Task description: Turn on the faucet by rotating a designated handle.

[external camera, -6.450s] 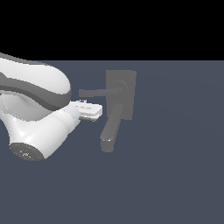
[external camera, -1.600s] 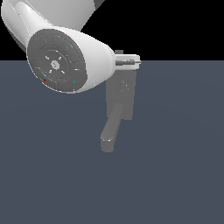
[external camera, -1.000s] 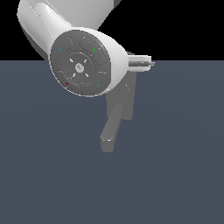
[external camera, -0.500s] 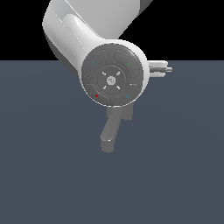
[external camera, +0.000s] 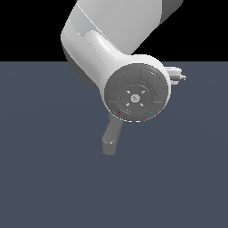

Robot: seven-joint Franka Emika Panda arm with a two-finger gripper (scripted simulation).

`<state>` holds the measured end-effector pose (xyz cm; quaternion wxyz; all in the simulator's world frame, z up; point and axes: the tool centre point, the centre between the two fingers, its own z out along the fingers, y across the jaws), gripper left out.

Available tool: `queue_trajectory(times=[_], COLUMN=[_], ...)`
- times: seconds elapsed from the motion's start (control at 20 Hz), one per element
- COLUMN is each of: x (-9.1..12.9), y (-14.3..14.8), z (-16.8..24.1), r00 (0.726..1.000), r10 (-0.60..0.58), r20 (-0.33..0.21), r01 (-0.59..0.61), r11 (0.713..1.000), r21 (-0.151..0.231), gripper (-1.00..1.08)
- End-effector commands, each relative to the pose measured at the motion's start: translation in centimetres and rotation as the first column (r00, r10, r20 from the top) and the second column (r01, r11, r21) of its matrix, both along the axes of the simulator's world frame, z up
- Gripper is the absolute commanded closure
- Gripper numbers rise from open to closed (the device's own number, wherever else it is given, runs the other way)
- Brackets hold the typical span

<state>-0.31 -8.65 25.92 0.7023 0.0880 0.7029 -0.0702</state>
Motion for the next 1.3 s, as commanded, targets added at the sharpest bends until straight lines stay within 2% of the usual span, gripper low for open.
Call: queue_trajectory(times=[0.0, 0.6, 0.7, 1.25], x=[0.4, 0.1, 0.0, -0.2], y=[-1.2, -4.8, -4.3, -5.7], z=[0.1, -2.1, -2.1, -5.7], r00=[1.000, 1.000, 1.000, 1.000], r10=[0.001, 0.010, 0.011, 0.010], r20=[0.007, -0.005, -0.008, -0.007], r01=[-0.001, -0.010, -0.011, -0.011], r11=[1.000, 0.999, 0.999, 0.999], r21=[-0.012, -0.040, -0.037, -0.039], gripper=[1.08, 1.08, 1.08, 1.08])
